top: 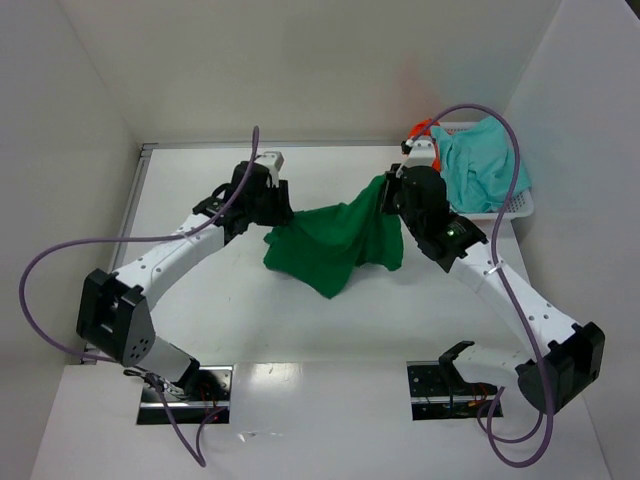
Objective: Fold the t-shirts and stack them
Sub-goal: Flatten out the tshirt
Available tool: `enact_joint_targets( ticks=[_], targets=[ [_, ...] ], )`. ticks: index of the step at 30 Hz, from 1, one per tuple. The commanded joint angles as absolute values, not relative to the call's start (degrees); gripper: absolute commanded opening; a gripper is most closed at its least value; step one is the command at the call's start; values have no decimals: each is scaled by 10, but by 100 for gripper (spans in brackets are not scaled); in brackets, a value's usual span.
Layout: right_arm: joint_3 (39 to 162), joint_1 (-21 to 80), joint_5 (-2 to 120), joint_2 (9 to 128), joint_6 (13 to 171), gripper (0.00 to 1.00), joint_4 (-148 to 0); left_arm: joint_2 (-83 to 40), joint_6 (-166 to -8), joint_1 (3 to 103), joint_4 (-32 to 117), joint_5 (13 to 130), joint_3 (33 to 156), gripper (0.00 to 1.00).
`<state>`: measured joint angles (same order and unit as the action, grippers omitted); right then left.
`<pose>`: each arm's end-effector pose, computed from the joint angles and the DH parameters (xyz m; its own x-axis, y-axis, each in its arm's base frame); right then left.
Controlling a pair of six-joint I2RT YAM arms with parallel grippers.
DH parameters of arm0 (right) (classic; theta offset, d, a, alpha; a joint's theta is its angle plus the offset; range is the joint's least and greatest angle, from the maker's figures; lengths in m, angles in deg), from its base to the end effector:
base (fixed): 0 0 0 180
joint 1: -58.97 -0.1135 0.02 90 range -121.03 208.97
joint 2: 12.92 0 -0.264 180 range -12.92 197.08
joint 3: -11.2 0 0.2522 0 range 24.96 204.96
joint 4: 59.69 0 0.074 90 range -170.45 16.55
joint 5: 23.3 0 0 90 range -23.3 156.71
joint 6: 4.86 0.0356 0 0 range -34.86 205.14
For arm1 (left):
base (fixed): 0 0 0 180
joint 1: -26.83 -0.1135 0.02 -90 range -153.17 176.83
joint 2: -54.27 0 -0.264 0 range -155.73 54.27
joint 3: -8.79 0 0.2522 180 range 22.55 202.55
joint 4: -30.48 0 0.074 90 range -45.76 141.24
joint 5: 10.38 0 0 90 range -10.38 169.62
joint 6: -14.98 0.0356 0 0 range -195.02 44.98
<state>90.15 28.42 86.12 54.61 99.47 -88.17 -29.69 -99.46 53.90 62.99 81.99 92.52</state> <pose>0.2378 0.1266 0.3758 -0.2957 0.0965 -0.9504 -0.1367 0.9804 0.1421 0.3004 -0.1519 0.3158 -0.6137 -0.1506 -0.7750 0.1865 0.9262 -0.3277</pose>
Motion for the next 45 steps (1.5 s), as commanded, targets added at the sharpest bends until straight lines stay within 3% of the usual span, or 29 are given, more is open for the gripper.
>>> enact_joint_targets(
  ticks=[1, 3, 7, 9, 13, 20, 33, 45],
  targets=[
    [871, 284, 852, 538, 996, 0, -867, -338, -1019, 538, 597, 795, 922, 54],
    [866, 284, 858, 548, 996, 0, -867, -355, -1019, 538, 597, 780, 930, 81],
    [853, 284, 866, 574, 997, 0, -851, -351, -1033, 538, 599, 727, 936, 94],
    [853, 284, 871, 595, 1003, 0, -839, -333, -1051, 561, 591, 691, 909, 95],
    [853, 284, 876, 635, 1014, 0, -834, -277, -1078, 606, 567, 631, 843, 95],
    [858, 290, 882, 677, 1027, 0, -814, -264, -1086, 713, 574, 663, 802, 94],
    [858, 336, 866, 677, 1053, 0, -814, -442, -1074, 833, 645, 801, 878, 87],
    [847, 341, 850, 677, 1053, 0, -820, -505, -1062, 852, 656, 852, 929, 86]
  ],
)
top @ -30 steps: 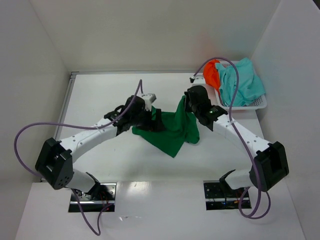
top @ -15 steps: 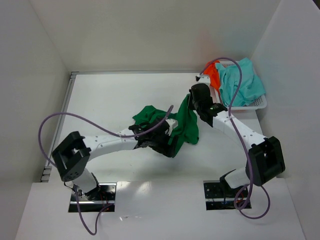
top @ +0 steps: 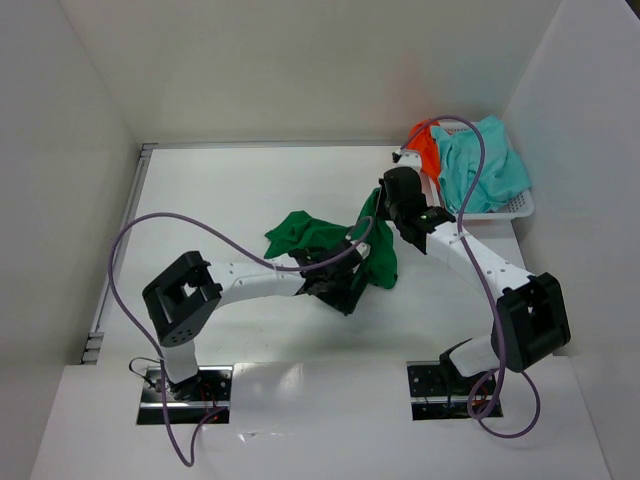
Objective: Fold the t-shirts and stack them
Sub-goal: Flatten out the tshirt
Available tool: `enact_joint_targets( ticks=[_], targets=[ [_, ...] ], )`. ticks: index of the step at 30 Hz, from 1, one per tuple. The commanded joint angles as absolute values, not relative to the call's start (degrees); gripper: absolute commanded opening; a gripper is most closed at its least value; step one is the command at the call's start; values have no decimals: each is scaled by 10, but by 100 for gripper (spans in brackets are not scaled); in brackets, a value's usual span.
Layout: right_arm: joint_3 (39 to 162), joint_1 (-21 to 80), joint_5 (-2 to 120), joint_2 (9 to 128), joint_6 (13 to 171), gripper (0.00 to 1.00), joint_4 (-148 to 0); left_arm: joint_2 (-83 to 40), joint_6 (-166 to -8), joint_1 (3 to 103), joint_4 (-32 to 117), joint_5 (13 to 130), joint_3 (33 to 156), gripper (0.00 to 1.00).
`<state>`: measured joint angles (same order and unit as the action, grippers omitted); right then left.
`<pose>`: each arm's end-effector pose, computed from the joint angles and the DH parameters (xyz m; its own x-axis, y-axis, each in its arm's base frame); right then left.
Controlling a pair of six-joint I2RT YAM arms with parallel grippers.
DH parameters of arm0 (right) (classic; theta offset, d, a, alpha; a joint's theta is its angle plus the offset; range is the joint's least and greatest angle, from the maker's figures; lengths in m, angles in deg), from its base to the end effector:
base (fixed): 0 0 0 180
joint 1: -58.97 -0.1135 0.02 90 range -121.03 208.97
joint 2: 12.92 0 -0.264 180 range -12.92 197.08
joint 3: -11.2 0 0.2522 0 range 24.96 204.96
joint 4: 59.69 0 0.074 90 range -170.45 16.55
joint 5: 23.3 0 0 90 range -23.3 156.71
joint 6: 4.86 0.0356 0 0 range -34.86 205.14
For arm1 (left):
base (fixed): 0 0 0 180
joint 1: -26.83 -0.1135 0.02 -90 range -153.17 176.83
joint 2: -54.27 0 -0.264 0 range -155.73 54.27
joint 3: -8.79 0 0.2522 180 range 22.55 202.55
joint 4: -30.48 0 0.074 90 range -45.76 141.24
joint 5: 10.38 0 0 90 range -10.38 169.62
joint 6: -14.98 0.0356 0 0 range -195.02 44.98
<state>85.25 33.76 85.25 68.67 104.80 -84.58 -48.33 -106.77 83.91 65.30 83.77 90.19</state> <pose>0.2965 0.1271 0.2838 -0.5110 0.1120 -0.8522 0.0117 0.9923 0.1233 0.2054 -0.3125 0.1891 -0.8122 0.2888 -0.5068 0.4561 0.8561 -0.2431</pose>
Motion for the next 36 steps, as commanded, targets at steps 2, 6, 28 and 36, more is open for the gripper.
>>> enact_joint_targets(
  ticks=[2, 6, 28, 36],
  targets=[
    [847, 341, 850, 677, 1053, 0, -820, -510, -1062, 857, 656, 852, 936, 86],
    [847, 341, 855, 677, 1053, 1, -820, -515, -1057, 864, 656, 847, 936, 84],
    [842, 341, 855, 671, 1053, 1, -814, -566, -1068, 869, 679, 884, 952, 52],
    [842, 341, 860, 665, 1053, 1, -814, -539, -1086, 869, 684, 880, 947, 0]
  ],
)
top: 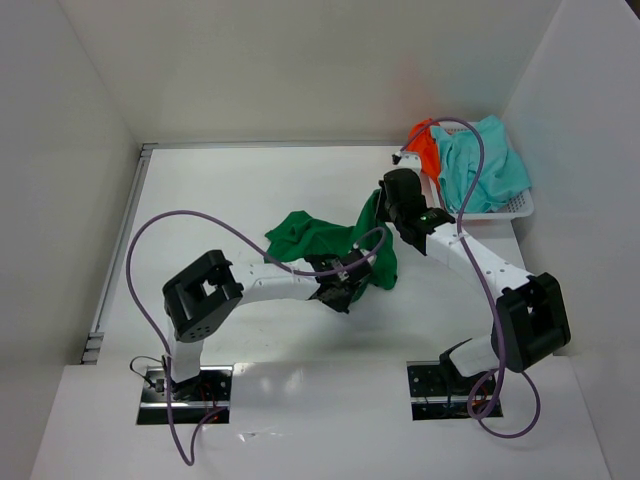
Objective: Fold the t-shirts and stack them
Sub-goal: Flatten out the tshirt
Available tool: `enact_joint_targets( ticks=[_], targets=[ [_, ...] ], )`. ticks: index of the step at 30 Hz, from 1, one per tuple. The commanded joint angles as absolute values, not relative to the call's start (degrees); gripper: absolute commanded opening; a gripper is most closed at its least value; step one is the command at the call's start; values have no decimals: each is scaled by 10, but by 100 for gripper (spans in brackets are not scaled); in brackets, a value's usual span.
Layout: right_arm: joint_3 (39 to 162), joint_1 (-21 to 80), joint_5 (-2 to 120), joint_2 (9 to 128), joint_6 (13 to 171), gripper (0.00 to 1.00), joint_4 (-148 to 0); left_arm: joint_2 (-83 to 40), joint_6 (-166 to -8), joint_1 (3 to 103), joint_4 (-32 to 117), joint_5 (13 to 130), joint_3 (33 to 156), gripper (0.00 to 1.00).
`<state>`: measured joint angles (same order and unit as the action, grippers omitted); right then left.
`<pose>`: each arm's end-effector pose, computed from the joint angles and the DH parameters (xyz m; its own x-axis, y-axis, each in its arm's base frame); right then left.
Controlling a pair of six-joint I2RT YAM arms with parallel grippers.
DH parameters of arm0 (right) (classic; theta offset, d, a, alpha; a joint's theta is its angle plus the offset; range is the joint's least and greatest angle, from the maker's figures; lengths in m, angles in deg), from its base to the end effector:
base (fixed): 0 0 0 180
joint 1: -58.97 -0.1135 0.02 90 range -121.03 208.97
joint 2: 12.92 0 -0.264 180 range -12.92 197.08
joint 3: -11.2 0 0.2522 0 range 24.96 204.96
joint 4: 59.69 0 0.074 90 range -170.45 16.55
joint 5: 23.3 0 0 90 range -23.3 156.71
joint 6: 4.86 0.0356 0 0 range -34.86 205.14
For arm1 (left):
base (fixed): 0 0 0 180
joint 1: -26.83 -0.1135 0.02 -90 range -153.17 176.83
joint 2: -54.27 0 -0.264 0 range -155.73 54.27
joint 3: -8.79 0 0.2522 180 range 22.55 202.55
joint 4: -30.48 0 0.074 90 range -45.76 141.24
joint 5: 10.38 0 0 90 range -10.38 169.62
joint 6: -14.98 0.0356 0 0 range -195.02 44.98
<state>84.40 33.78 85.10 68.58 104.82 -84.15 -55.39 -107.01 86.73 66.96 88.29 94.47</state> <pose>0.2954 0.1265 0.2799 -0.5162 0.1103 -0.8493 0.0108 0.9924 0.1224 0.2018 -0.3374 0.1646 -0.8034 0.3417 -0.4876 0.4626 0.8738 -0.1500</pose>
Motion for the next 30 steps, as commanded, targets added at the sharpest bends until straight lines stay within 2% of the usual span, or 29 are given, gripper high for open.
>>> enact_joint_targets(
  ticks=[1, 4, 9, 12, 17, 19, 24, 30],
  targets=[
    [842, 341, 866, 665, 1053, 1, -814, -529, -1092, 869, 690, 896, 947, 0],
    [862, 352, 866, 665, 1053, 0, -826, -466, -1103, 869, 726, 945, 947, 0],
    [930, 365, 866, 660, 1053, 0, -851, -321, -1093, 802, 769, 1025, 979, 0],
    [995, 387, 829, 660, 1040, 0, -880, -238, -1061, 714, 775, 1025, 1009, 0],
    [1093, 409, 788, 641, 1024, 0, -906, -181, -988, 583, 769, 1019, 1097, 0],
    [1118, 409, 775, 633, 1007, 0, -919, -176, -956, 564, 774, 1025, 1154, 0],
    [1178, 409, 764, 585, 989, 0, -940, -152, -916, 533, 774, 1091, 1205, 0],
    [1204, 409, 731, 480, 995, 0, -967, -44, -929, 533, 774, 1060, 1204, 0]
  ],
)
